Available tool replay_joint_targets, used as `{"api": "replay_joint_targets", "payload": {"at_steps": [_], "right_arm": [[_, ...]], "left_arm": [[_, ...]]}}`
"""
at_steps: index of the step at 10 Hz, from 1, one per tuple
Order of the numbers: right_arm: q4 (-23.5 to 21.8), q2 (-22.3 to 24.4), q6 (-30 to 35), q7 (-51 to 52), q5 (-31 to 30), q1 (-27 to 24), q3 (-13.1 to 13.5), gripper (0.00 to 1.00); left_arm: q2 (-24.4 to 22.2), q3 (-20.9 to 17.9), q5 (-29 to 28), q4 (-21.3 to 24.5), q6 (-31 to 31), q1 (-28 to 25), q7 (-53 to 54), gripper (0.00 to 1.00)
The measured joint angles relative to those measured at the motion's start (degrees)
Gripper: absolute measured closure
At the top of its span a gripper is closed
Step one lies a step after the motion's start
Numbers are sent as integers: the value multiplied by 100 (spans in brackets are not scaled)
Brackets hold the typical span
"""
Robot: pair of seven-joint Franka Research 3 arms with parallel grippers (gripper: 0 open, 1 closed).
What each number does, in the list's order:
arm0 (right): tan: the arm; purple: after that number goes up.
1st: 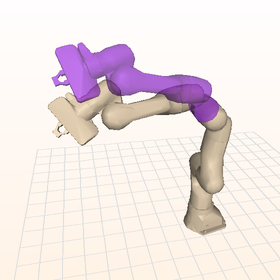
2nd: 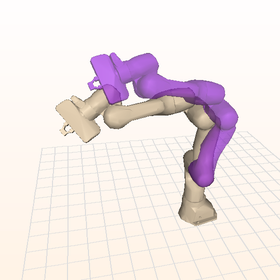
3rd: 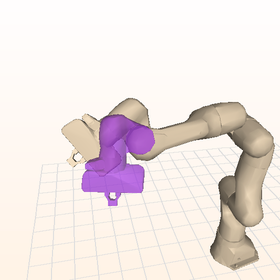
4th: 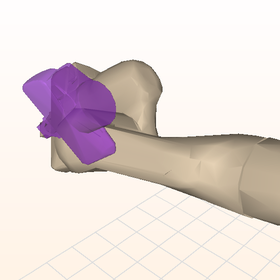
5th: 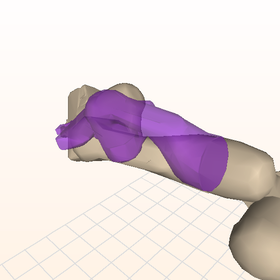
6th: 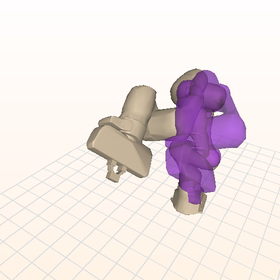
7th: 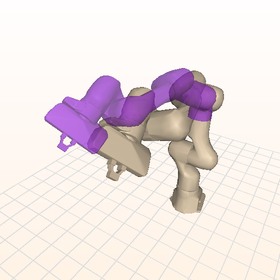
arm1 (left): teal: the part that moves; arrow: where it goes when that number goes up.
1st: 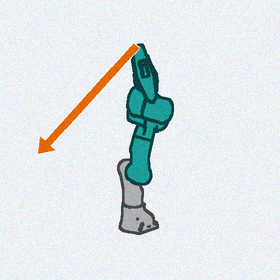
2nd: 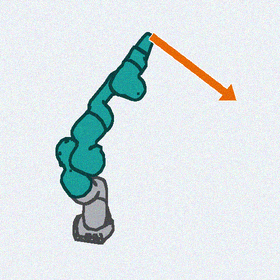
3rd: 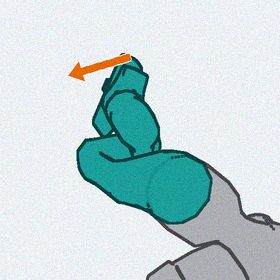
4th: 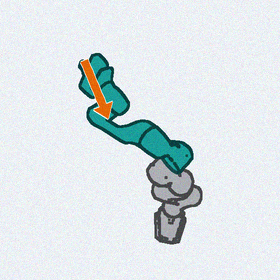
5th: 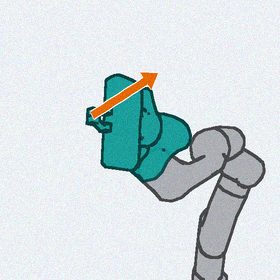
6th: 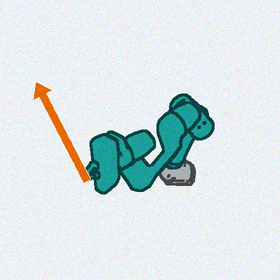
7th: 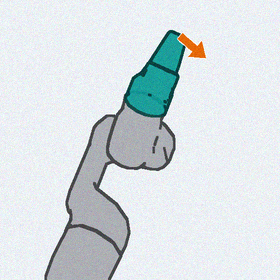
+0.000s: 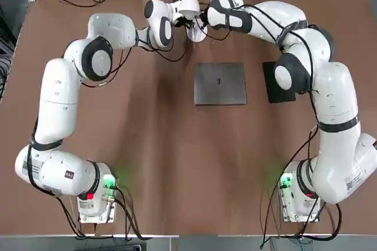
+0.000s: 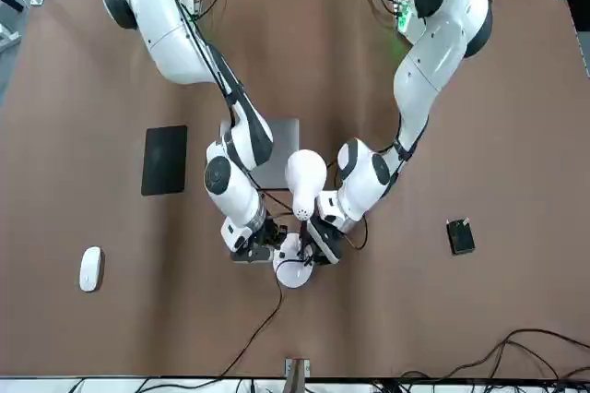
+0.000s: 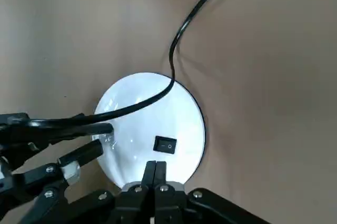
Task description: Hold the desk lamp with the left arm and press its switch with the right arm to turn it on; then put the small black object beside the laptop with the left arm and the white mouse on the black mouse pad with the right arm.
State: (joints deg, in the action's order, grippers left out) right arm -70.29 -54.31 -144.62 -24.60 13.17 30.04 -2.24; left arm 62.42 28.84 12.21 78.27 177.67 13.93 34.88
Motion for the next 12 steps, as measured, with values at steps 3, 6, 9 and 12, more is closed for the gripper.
{"api": "replay_joint_targets", "payload": {"at_steps": [3,6,9,12], "right_arm": [[4,-268,-330,0,0,83,1,99],[28,-334,-485,0,0,91,3,99],[123,-333,-503,0,0,91,12,99],[139,-333,-514,1,0,92,31,99]], "left_arm": [[86,-6,0,1,236,50,0,77],[100,-17,0,-2,304,61,0,81],[125,-54,-3,9,511,106,55,85],[127,-55,-3,16,544,109,56,85]]}}
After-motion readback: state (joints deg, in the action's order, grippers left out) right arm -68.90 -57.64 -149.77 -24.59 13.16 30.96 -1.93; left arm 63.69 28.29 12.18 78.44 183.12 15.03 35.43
